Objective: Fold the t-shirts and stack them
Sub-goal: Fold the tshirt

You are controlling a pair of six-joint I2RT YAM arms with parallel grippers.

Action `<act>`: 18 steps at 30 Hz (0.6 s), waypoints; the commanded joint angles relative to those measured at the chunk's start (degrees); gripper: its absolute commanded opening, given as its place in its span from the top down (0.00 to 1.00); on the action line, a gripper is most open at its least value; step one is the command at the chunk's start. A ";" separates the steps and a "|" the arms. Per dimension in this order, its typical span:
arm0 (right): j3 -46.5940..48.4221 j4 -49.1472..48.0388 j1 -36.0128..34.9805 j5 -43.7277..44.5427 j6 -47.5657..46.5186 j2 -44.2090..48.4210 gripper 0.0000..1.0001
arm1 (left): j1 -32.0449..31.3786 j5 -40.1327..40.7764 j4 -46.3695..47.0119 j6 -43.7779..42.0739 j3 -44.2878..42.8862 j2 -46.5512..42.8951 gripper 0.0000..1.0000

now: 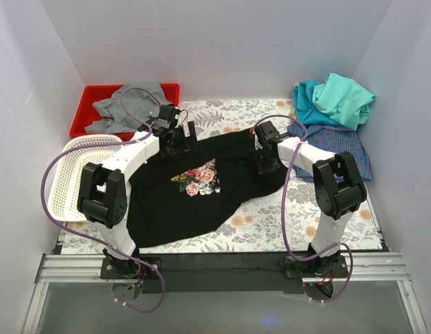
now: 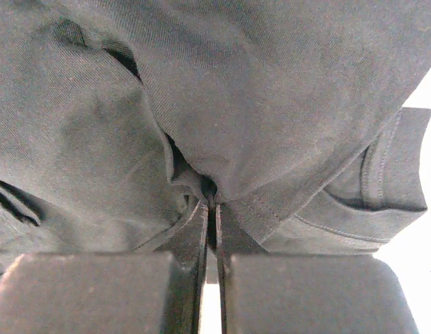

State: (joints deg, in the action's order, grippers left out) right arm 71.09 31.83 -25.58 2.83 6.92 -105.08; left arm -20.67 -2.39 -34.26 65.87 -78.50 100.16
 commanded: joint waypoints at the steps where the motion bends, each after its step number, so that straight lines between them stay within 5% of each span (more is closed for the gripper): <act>1: -0.16 -1.51 -0.08 -0.03 0.29 2.85 0.99 | 0.36 -0.42 0.25 -0.12 -1.66 -0.40 0.07; 12: -3.94 6.83 0.18 20.00 1.61 13.49 0.99 | 0.28 -2.35 0.51 -0.56 -0.87 0.56 0.07; 18: -7.54 8.77 1.68 22.65 3.19 13.32 0.98 | 0.28 -3.32 0.25 -1.35 -0.69 1.18 0.07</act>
State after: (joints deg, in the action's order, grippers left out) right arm 65.54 37.39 -24.77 20.34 8.80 -91.66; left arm -20.67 -4.36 -34.24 65.56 -78.50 101.54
